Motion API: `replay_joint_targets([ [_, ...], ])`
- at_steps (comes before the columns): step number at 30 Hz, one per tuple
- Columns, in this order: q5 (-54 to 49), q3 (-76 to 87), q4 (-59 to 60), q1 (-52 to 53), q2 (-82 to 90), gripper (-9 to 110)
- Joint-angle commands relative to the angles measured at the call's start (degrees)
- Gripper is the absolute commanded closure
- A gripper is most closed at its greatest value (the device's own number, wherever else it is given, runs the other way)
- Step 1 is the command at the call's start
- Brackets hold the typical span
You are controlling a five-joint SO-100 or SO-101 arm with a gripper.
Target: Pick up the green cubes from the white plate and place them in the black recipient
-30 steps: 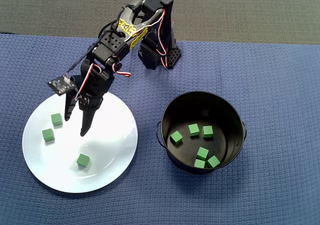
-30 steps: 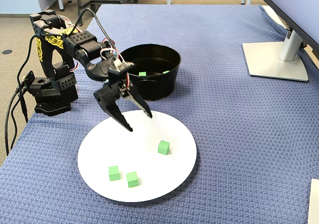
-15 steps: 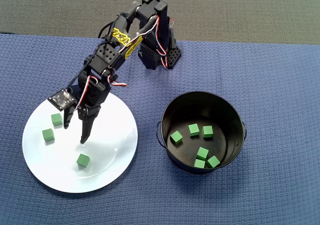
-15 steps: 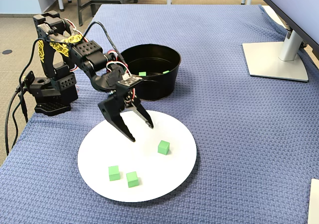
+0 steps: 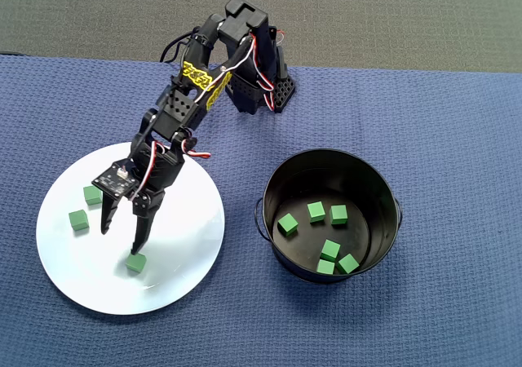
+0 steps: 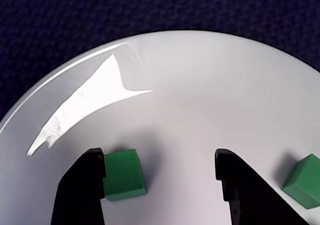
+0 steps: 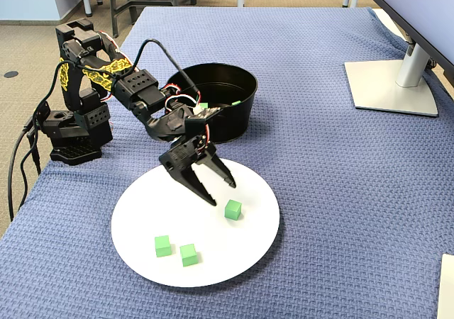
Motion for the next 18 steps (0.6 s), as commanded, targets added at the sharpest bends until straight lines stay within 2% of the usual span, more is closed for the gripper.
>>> replay_joint_targets([
  [1, 0.18, -3.52, -2.72, -2.72, 0.35, 81],
  [18, -1.32, 3.25, -10.2, -6.06, -1.76, 82],
])
